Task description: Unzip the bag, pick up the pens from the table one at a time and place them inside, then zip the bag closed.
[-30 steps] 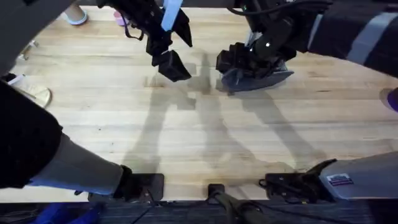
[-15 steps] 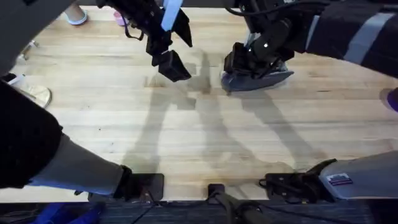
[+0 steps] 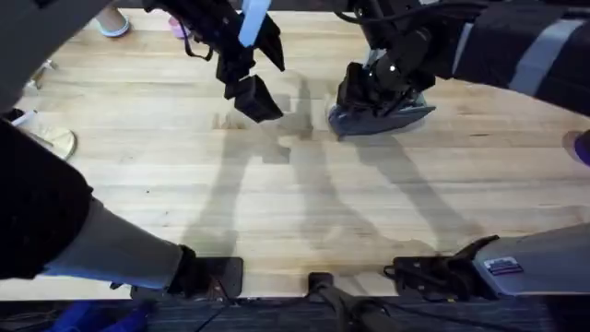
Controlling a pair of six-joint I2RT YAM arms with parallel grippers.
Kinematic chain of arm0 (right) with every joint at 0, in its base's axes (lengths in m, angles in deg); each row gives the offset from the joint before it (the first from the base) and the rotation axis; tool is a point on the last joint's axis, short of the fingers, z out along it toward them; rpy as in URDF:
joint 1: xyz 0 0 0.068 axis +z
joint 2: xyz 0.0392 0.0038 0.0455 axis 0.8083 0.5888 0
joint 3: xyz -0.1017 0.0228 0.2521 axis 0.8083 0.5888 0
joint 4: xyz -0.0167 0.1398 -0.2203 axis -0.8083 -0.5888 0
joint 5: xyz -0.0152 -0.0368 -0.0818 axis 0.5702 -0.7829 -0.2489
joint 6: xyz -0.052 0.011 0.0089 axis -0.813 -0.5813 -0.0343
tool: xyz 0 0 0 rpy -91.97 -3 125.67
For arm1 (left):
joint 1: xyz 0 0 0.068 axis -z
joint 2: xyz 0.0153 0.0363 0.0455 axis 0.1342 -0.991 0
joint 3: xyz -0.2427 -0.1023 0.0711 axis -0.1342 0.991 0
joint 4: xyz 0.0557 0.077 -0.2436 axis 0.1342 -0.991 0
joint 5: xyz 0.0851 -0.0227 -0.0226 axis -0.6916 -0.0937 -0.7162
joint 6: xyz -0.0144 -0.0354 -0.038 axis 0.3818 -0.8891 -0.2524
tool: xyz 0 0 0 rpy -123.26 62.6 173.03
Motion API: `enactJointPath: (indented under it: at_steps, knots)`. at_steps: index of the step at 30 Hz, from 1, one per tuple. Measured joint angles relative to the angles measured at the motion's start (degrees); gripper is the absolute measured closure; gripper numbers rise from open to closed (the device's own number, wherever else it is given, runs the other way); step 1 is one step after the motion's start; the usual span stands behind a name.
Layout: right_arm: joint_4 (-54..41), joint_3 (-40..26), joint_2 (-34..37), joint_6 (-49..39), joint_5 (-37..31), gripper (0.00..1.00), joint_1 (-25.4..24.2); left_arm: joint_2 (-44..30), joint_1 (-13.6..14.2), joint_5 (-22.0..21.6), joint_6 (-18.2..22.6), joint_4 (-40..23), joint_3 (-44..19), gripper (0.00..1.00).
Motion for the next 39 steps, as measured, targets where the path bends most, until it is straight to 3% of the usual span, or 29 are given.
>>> enactJointPath:
  at_steps: [6,19,29,31,39]
  knots:
    - [-0.07,0.02,-0.62,-0.91,2.49,0.966,-0.02,-0.01,0.0,0.0,0.0,0.02,0.0,0.006]
    - [-0.94,0.53,-9.2,-1.74,4.98,0.97,-0.28,-0.02,0.0,2.33,0.11,3.74,0.0,0.005]
    - [-0.81,0.74,-9.2,-1.75,5.2,0.97,-0.28,-6.06,0.54,10.71,0.19,8.32,-0.02,0.005]
    - [-0.49,0.79,-9.2,-1.75,5.2,0.97,-0.28,-10.66,1.53,13.78,0.17,9.25,-0.02,0.005]
    - [-0.05,0.79,-9.2,-1.75,5.2,0.97,-0.28,-14.72,4.31,18.42,0.17,14.14,-0.02,0.008]
